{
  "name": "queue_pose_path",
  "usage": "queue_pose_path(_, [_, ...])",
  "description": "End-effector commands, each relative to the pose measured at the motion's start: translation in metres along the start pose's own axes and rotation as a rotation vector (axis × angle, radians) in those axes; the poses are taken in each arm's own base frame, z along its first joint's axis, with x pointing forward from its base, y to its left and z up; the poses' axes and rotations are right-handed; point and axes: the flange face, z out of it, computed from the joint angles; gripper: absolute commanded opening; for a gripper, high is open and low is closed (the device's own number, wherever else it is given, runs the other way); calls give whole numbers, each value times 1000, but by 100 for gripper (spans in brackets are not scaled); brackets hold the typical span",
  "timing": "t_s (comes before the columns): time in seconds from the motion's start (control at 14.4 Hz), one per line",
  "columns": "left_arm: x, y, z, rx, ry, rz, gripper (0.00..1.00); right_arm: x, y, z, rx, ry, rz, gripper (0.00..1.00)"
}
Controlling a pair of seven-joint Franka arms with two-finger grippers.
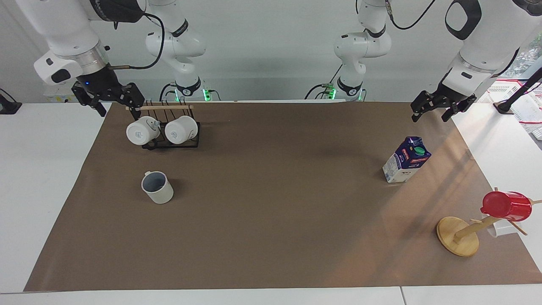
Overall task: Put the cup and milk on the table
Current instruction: 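Hold the milk carton with the left gripper while the right gripper reaches the mug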
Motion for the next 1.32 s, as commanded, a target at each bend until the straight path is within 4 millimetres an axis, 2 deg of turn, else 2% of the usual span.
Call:
queue_pose_path(0.0, [-8, -2, 0, -19, 12, 11, 100, 1, 3, 1, 6, 26, 0, 100])
queue_pose_path(0.28, [-7, 1, 0, -18, 16, 14, 100, 0, 2, -1, 6, 25, -5, 100])
queue_pose_path(0.7, [-8, 1, 1, -19, 10, 19, 100, -7, 4, 18, 20, 7, -4, 100])
queue_pose_path(0.77, [-8, 0, 2, -17, 7, 14, 100, -4, 7, 27, 21, 59, -2, 100])
queue_pose_path(0.91, [-7, -2, 6, -16, 24, 15, 100, -2, 8, 59, 19, 98, -61, 100])
queue_pose_path(0.97, [-7, 0, 4, -15, 41, 15, 100, 6, 10, 73, 15, 113, -122, 100])
queue_pose_path(1.04, [-8, -1, 10, -15, 36, 14, 100, 18, 15, 92, 13, 104, -156, 100])
queue_pose_path(1.11, [-11, -2, 12, -14, 44, 14, 100, 26, 30, 107, 13, 99, -157, 100])
queue_pose_path(1.25, [-11, -3, 20, -11, 71, 9, 100, 34, 40, 151, 44, 94, -277, 100])
